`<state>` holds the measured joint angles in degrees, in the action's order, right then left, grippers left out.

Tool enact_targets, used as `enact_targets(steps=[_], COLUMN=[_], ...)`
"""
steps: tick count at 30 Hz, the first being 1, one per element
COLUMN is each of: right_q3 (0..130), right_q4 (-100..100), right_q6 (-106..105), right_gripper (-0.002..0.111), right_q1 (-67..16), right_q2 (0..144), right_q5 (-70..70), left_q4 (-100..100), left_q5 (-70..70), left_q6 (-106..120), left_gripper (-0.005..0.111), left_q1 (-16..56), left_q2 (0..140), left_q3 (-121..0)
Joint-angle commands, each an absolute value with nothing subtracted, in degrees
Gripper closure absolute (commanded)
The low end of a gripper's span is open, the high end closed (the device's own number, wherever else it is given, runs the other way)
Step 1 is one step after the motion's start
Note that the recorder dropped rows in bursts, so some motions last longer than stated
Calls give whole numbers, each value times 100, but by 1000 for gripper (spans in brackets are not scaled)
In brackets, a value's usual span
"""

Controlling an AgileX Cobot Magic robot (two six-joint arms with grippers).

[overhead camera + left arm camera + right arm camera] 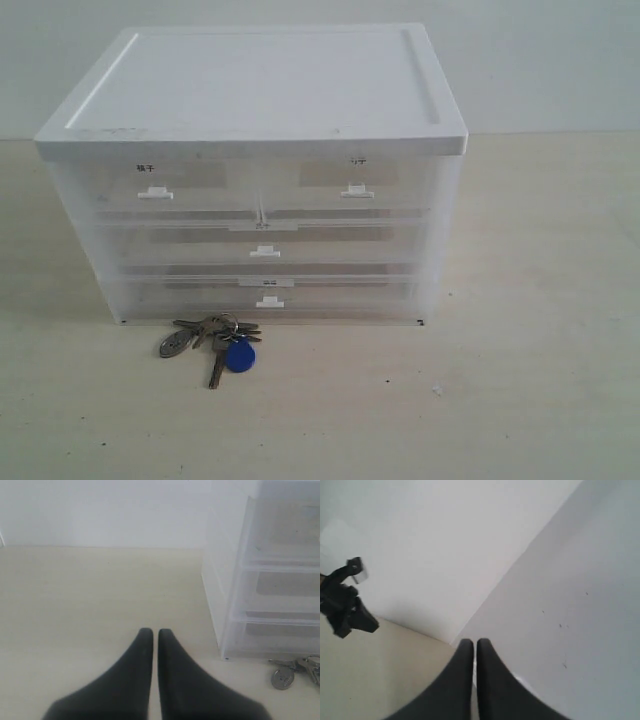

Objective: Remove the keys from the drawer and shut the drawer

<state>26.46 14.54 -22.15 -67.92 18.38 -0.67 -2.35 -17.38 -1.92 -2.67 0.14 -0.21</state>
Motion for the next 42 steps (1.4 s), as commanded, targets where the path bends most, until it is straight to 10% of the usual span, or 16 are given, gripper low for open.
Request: enact_targets(steps=[1,11,24,42], right_q3=[2114,700,0,0], right_q4=[1062,193,167,-71], right_q6=[-1129,570,329,-38], right_gripper=[108,108,108,108], right_q1=[-5495,-2547,-972,373], right_q2=[1790,1782,1323,0], right_q5=[910,1820,2444,-59], left_q4=[-235,-235,-235,-235], left_q5=[-1737,-1737,-1749,-1747], left_q6=[-164,-164,-166,-166], left_gripper=[102,102,102,102], left_q1=[-288,-288,-288,-288], left_q2=[0,0,0,0], left_q3=[0,0,0,0])
